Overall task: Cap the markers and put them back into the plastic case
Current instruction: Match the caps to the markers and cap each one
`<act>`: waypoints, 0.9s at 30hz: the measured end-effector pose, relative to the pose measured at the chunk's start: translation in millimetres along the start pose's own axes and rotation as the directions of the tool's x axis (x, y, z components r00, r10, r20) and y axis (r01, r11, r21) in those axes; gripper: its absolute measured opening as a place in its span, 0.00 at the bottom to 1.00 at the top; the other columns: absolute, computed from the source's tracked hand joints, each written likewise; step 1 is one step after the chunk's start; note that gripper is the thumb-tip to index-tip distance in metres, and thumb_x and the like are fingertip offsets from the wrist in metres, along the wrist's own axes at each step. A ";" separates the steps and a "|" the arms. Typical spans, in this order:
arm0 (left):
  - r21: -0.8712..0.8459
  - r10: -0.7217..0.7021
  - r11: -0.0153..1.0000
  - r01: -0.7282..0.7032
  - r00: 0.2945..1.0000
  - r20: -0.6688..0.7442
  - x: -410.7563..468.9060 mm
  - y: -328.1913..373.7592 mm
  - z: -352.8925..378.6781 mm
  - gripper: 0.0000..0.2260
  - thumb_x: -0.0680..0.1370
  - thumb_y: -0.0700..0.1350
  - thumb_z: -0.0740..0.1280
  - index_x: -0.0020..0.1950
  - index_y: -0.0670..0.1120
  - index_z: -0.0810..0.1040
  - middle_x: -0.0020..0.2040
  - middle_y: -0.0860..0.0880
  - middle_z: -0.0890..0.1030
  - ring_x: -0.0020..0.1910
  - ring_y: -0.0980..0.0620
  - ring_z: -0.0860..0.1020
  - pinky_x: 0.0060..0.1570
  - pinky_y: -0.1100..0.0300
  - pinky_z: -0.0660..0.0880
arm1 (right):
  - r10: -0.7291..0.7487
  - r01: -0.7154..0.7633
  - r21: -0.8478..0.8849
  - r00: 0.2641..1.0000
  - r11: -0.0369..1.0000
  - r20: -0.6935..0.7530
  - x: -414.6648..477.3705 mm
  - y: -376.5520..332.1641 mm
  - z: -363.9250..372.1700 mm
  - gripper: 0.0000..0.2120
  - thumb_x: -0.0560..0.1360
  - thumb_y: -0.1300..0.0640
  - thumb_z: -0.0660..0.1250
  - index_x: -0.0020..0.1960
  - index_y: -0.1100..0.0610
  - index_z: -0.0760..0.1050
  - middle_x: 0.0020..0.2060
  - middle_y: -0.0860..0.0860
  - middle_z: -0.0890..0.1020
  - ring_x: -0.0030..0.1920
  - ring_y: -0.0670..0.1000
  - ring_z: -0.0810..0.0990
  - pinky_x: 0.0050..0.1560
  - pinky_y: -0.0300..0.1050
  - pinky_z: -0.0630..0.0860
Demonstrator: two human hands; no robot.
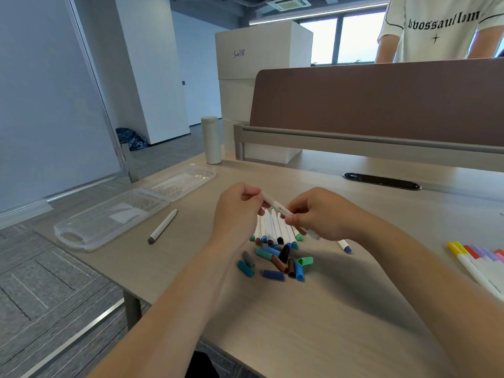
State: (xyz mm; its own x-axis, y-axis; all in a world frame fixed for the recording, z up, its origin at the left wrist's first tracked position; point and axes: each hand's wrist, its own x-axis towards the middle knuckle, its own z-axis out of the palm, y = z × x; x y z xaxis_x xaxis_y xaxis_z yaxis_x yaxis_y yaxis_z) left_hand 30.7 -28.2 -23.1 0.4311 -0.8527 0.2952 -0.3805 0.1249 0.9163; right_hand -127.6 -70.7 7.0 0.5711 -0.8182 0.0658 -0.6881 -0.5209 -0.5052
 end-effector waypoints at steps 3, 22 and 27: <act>-0.022 -0.023 0.999 0.024 0.998 0.066 0.8 4.9 -0.8 0.09 0.81 0.42 0.62 0.59 0.47 0.79 0.46 0.52 0.84 0.41 0.57 0.80 0.40 0.63 0.73 | 0.035 -0.035 0.015 0.999 0.999 -0.012 -0.7 1.9 -5.3 0.10 0.79 0.52 0.66 0.55 0.54 0.83 0.36 0.49 0.81 0.35 0.47 0.73 0.37 0.38 0.69; 0.153 -0.064 0.988 0.020 0.956 0.288 -8.0 15.7 11.4 0.08 0.80 0.44 0.63 0.50 0.50 0.82 0.41 0.54 0.83 0.35 0.56 0.75 0.29 0.64 0.70 | 0.400 -0.450 -0.356 0.892 0.819 -0.209 15.9 34.1 12.0 0.10 0.74 0.61 0.68 0.37 0.56 0.70 0.36 0.52 0.75 0.33 0.51 0.71 0.33 0.44 0.67; 0.165 -0.087 0.985 0.039 0.952 0.292 -4.4 10.7 5.0 0.08 0.80 0.44 0.63 0.49 0.51 0.82 0.40 0.54 0.83 0.37 0.55 0.76 0.34 0.62 0.73 | 0.317 -0.358 -0.293 0.932 0.886 -0.179 31.7 27.0 21.5 0.08 0.75 0.62 0.65 0.38 0.57 0.72 0.33 0.52 0.75 0.33 0.51 0.73 0.29 0.42 0.64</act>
State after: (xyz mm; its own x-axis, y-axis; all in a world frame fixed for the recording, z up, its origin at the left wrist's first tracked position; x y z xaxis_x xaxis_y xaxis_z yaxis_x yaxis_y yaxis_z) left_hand 20.6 -25.7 -16.0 0.2046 -0.9712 0.1223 -0.4931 0.0057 0.8700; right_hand -118.5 -105.5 -23.0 0.2340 -0.9707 0.0552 -0.9457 -0.2404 -0.2189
